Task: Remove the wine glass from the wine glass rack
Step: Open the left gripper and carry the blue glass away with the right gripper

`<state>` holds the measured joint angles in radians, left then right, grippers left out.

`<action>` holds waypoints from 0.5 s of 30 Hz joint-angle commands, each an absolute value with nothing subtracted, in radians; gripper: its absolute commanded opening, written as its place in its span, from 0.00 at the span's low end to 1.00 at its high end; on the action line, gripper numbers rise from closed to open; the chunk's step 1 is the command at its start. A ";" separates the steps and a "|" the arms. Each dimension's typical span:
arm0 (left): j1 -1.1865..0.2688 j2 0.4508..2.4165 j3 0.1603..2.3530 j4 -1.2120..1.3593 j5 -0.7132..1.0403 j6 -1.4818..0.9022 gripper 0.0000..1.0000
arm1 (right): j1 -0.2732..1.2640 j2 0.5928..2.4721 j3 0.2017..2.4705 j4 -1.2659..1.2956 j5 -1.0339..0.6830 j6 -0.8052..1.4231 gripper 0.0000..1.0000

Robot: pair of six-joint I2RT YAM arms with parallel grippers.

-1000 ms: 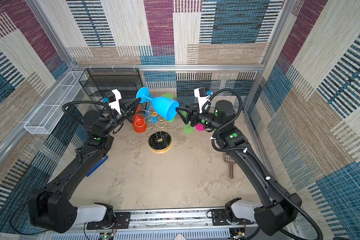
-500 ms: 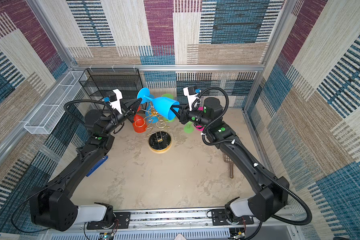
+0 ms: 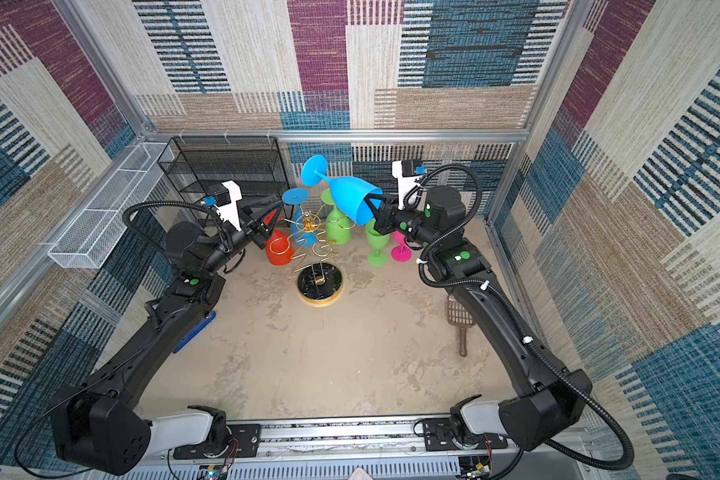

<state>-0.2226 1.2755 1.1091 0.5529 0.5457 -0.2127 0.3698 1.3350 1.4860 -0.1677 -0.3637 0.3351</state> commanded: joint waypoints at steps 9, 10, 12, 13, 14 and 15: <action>-0.088 1.130 1.050 0.336 0.407 -0.324 0.49 | 0.149 1.224 1.549 -0.604 0.008 0.146 0.00; -0.060 1.123 1.062 0.284 0.408 -0.342 0.50 | 0.137 1.223 1.553 -0.641 0.037 0.136 0.00; -0.017 1.114 1.080 0.197 0.431 -0.334 0.51 | 0.116 1.230 1.559 -0.710 0.088 0.118 0.00; -0.002 1.110 1.080 0.179 0.441 -0.327 0.51 | 0.110 1.233 1.559 -0.735 0.113 0.112 0.00; 0.012 1.104 1.071 0.167 0.447 -0.319 0.51 | 0.102 1.238 1.562 -0.761 0.143 0.105 0.00; 0.025 1.098 1.059 0.164 0.446 -0.315 0.51 | 0.094 1.247 1.564 -0.787 0.166 0.100 0.00</action>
<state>0.0025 1.1103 1.0679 0.2508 0.4240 -0.3023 0.1059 1.2362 1.5517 -0.6659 0.0364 0.1432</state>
